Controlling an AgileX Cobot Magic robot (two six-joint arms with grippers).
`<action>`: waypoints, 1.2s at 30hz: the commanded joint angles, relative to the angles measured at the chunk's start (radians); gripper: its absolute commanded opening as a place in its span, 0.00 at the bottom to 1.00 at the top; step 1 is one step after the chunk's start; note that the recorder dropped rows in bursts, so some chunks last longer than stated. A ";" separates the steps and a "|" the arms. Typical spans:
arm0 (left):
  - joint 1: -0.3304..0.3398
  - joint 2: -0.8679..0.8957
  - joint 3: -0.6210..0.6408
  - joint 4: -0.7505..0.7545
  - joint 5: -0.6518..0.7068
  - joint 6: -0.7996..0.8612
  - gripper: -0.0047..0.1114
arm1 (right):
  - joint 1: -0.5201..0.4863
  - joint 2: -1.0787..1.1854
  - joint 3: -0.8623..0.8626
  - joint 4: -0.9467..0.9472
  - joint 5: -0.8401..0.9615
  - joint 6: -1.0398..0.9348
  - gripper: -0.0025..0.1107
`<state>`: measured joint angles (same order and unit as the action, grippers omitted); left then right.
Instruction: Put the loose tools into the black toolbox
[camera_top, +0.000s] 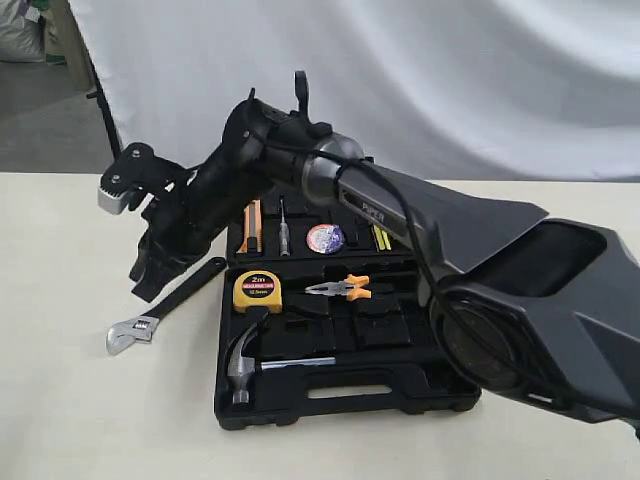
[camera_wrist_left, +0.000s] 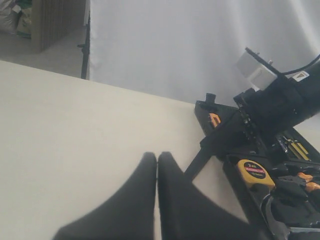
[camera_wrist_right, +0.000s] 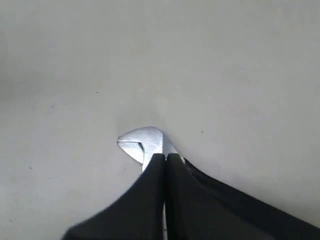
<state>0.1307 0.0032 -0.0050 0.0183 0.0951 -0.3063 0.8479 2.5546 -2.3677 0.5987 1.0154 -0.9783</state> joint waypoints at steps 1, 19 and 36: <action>0.025 -0.003 -0.003 0.004 -0.007 -0.005 0.05 | 0.018 0.012 -0.004 0.019 0.013 -0.031 0.02; 0.025 -0.003 -0.003 0.004 -0.007 -0.005 0.05 | 0.073 0.076 -0.004 -0.108 -0.121 0.005 0.75; 0.025 -0.003 -0.003 0.004 -0.007 -0.005 0.05 | 0.073 0.168 -0.039 -0.059 -0.050 -0.015 0.56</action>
<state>0.1307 0.0032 -0.0050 0.0183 0.0951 -0.3063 0.9193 2.7129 -2.4061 0.5597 0.8982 -0.9973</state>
